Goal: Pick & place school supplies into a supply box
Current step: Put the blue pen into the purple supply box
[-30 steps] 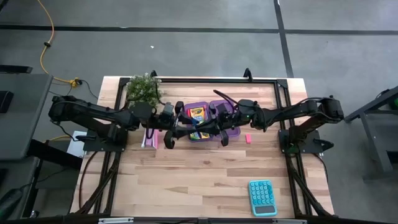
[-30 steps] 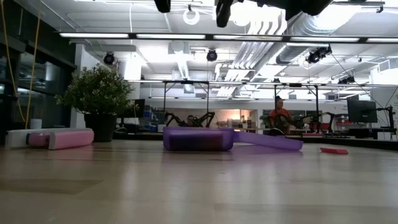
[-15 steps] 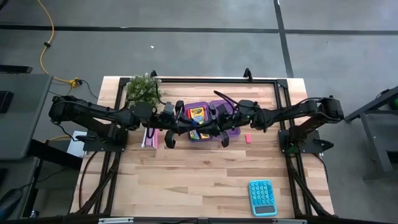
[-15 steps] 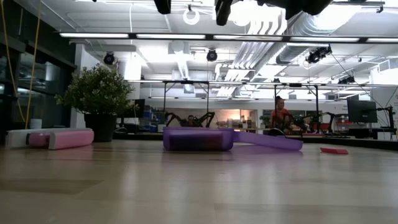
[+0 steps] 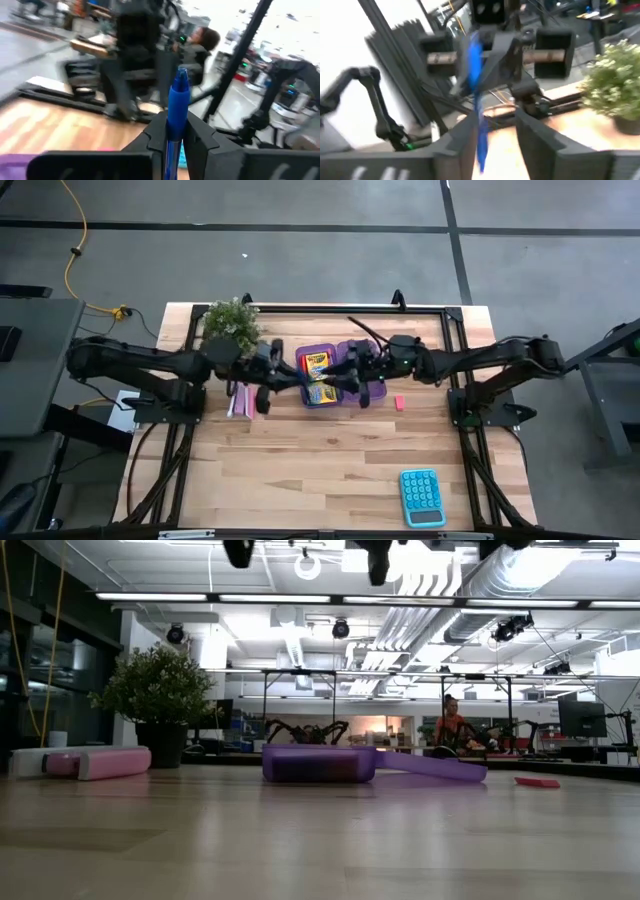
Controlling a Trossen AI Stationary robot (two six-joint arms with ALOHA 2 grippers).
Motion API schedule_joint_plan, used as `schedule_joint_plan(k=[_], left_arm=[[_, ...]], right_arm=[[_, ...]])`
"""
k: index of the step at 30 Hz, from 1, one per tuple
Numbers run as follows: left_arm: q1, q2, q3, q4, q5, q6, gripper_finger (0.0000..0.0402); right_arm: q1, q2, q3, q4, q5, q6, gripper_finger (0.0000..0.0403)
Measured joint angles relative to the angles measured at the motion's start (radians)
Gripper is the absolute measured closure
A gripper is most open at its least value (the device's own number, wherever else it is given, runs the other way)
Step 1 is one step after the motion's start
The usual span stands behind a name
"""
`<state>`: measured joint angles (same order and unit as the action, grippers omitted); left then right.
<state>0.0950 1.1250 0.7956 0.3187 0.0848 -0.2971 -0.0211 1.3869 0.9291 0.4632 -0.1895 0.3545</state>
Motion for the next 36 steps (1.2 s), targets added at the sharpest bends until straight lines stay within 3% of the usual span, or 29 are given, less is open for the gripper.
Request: schedule_joint_plan(k=[6,12,18,27,31,36], left_arm=[[0.03,-0.162,0.0,-0.184,-0.075,0.031,0.0374],[0.025,-0.287,-0.004,-0.388,-0.131,-0.029,0.0376],[0.002,-0.352,-0.089,-0.346,-0.161,-0.096,0.0373],[-0.001,-0.316,-0.112,-0.314,-0.219,-0.134,0.0373],[0.048,-0.223,-0.081,-0.314,-0.253,-0.172,0.0371],[0.149,-0.048,-0.025,-0.318,-0.215,-0.27,0.037]], right_arm=[[0.001,-0.136,0.0,-0.203,0.105,-0.123,0.0217],[0.006,-0.244,0.0,-0.373,0.13,-0.128,0.0211],[0.037,-0.295,-0.001,-0.544,0.243,-0.129,0.0211],[0.039,-0.295,-0.001,-0.548,0.266,-0.139,0.0211],[0.034,-0.295,-0.001,-0.548,0.287,-0.139,0.0211],[0.034,-0.295,-0.001,-0.549,0.295,-0.138,0.0211]])
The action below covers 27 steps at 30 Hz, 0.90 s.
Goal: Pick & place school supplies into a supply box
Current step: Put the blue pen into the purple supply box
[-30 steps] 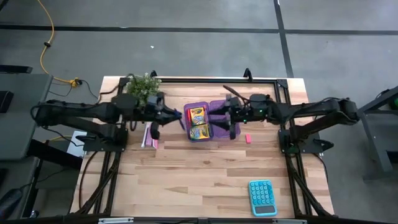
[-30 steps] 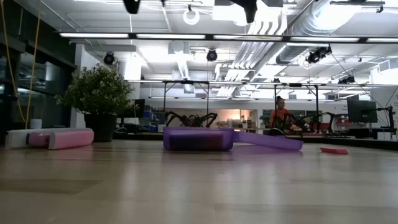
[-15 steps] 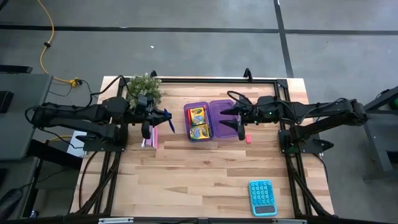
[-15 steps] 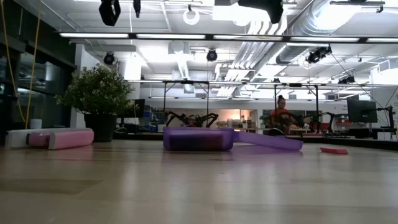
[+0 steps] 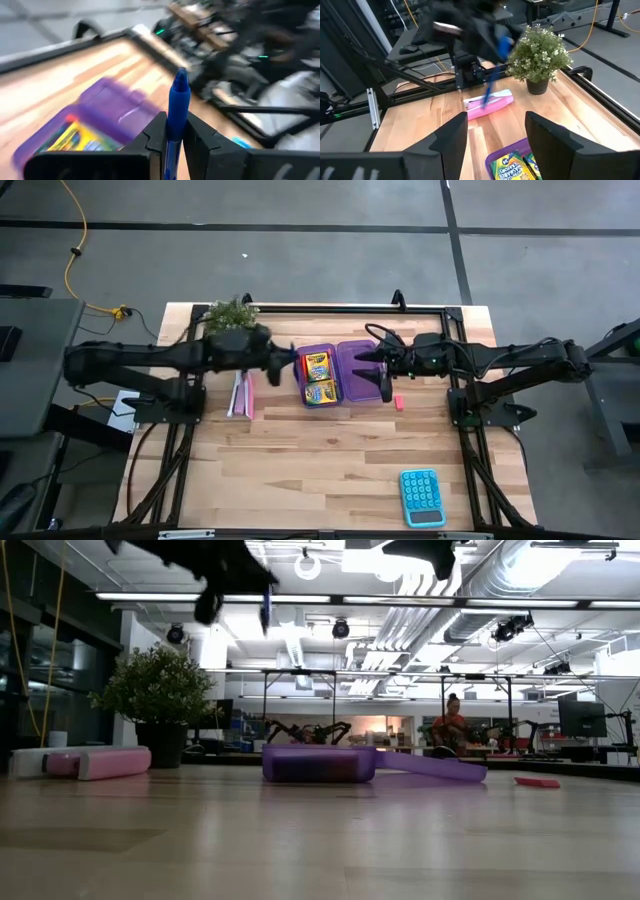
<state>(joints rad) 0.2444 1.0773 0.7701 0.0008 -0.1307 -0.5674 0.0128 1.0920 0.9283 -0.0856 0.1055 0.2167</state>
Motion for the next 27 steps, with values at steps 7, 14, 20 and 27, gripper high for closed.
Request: schedule_joint_plan(k=[7,14,20,27], left_arm=[[0.126,0.237,0.024,-0.036,0.001,-0.133,0.037],[0.193,0.401,0.024,-0.009,0.045,-0.225,0.0369],[0.207,0.448,0.025,0.025,0.045,-0.287,0.0369],[0.199,0.478,0.025,-0.055,0.014,-0.374,0.0369]], right_arm=[[0.0,0.0,0.0,-0.009,0.0,0.01,0.0211],[0.0,0.001,0.0,-0.015,0.0,0.01,0.0211],[0.0,0.001,0.0,-0.016,-0.001,0.01,0.0211],[0.0,0.001,0.0,-0.016,-0.002,0.01,0.0211]])
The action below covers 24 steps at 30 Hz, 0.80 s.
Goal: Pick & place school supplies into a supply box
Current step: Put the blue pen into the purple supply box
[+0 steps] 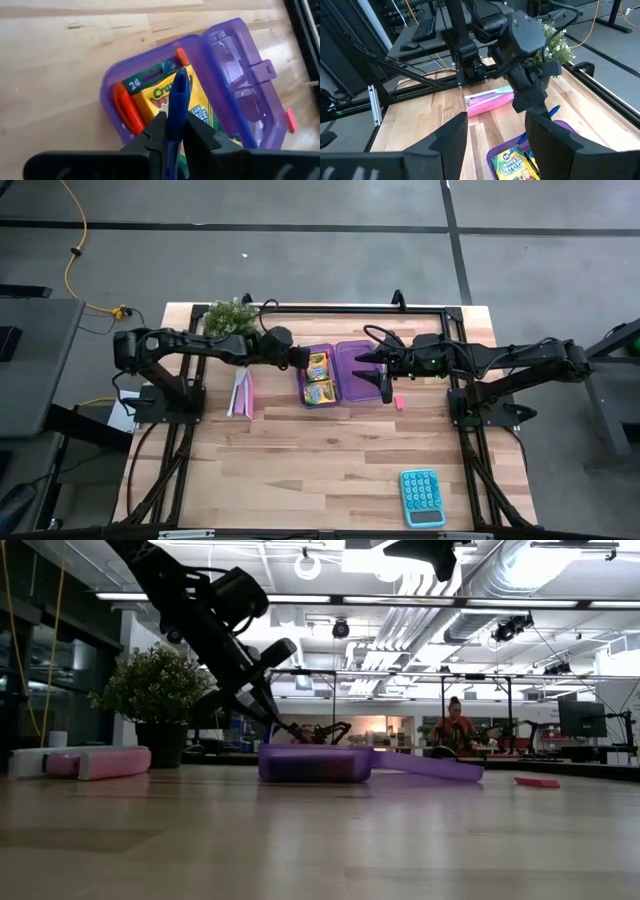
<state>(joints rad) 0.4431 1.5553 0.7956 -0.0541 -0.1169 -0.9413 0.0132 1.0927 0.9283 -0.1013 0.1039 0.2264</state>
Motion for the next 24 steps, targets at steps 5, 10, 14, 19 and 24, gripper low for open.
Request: schedule_joint_plan(k=[5,10,14,19,24], left_arm=[[-0.007,0.008,0.0,0.022,-0.025,-0.033,0.0369],[-0.007,0.008,0.0,0.019,-0.042,-0.09,0.0369],[-0.012,0.007,0.0,0.018,-0.043,-0.139,0.0369],[-0.028,0.007,0.0,-0.012,-0.043,-0.133,0.0369],[-0.045,0.007,0.0,-0.04,-0.084,-0.132,0.0356]], right_arm=[[0.0,0.0,0.0,0.0,-0.001,-0.001,0.0211],[0.0,0.0,0.0,-0.001,-0.002,-0.003,0.0211],[0.0,0.0,0.0,-0.007,-0.002,-0.006,0.0211],[0.0,0.0,0.0,-0.016,-0.002,-0.01,0.0211],[0.0,0.0,0.0,-0.015,-0.002,-0.017,0.0211]])
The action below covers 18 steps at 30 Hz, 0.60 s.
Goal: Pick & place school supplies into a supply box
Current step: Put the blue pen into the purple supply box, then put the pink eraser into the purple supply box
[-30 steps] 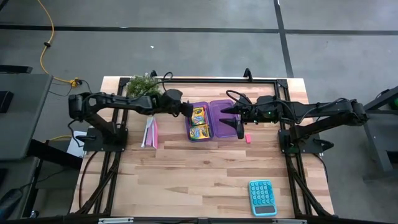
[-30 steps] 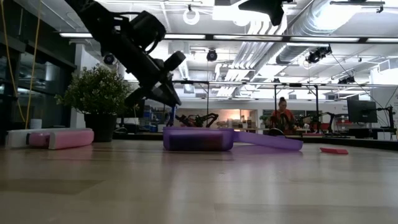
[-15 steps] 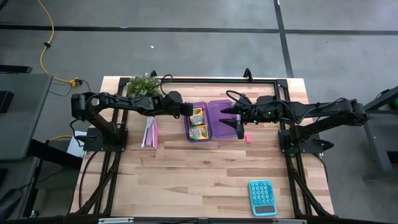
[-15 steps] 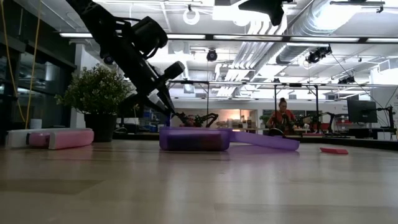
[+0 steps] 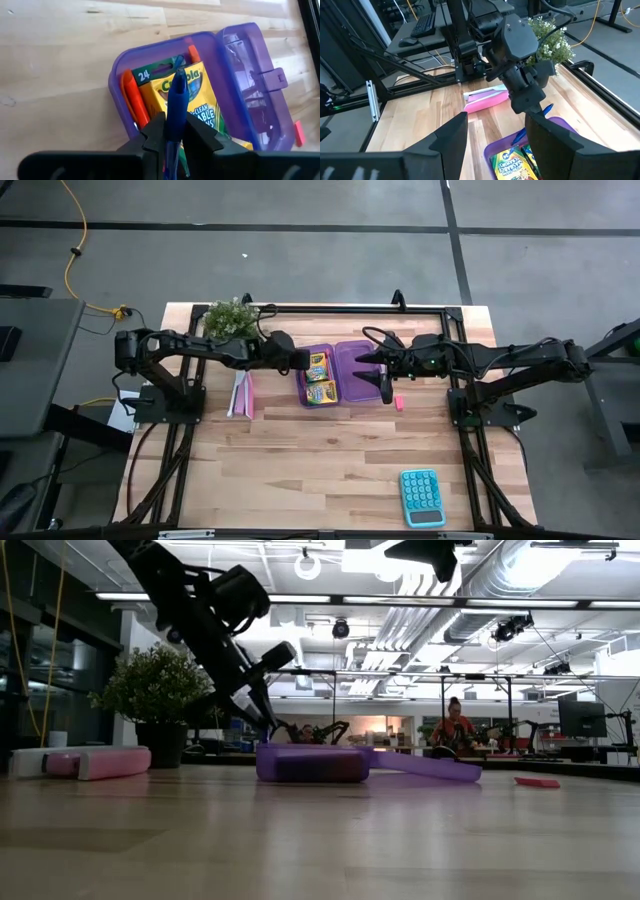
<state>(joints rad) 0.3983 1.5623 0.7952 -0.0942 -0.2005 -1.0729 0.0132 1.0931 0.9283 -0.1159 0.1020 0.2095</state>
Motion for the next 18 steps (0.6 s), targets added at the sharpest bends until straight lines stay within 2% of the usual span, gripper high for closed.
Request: schedule_joint_plan(k=[18], left_arm=[[0.014,-0.013,-0.002,0.031,-0.008,0.022,0.0295]], right_arm=[[0.0,0.0,0.0,0.0,0.0,-0.002,0.0211]])
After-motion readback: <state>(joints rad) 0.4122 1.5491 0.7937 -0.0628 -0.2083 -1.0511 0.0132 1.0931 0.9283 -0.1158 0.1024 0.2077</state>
